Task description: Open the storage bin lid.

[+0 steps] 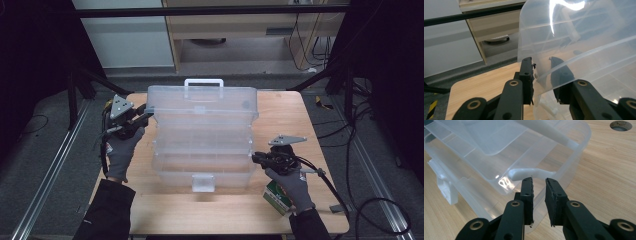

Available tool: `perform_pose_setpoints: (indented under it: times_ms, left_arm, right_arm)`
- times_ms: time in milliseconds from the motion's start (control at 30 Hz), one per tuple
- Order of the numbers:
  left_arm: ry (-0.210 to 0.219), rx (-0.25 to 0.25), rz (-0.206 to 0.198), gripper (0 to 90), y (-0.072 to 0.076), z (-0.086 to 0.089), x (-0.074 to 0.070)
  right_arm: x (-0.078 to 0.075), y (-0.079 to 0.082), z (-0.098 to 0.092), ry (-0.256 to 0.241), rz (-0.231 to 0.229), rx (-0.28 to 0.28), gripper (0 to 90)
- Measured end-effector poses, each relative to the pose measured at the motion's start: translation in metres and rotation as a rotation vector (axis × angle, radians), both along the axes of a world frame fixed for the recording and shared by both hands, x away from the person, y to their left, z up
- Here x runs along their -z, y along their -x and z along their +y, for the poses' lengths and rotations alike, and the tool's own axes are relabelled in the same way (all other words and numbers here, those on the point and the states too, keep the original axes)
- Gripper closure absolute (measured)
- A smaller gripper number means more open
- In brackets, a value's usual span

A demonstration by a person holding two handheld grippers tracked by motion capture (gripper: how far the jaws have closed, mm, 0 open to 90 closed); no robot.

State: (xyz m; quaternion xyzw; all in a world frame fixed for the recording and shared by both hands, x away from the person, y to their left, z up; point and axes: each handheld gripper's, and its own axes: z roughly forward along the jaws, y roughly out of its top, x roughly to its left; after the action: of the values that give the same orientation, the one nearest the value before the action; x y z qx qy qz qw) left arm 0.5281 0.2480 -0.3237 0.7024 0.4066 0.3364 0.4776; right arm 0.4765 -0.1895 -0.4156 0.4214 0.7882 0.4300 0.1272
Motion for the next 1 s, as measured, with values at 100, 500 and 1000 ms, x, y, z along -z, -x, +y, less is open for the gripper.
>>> perform_pose_setpoints:
  times_ms: [100, 500, 1000]
  left_arm:
    - [0.002, -0.007, 0.0, 72.0, -0.005, -0.001, -0.002]
    - [0.007, -0.029, 0.004, 75.0, -0.019, -0.003, -0.007]
    - [0.013, -0.044, 0.013, 75.8, -0.036, -0.006, -0.013]
  right_arm:
    - [0.0, 0.0, 0.0, -0.001, -0.001, 0.0, 76.9]
    - [0.0, 0.0, 0.0, -0.004, -0.002, 0.001, 76.8]
    - [0.0, -0.001, 0.001, 0.009, -0.004, -0.004, 76.8]
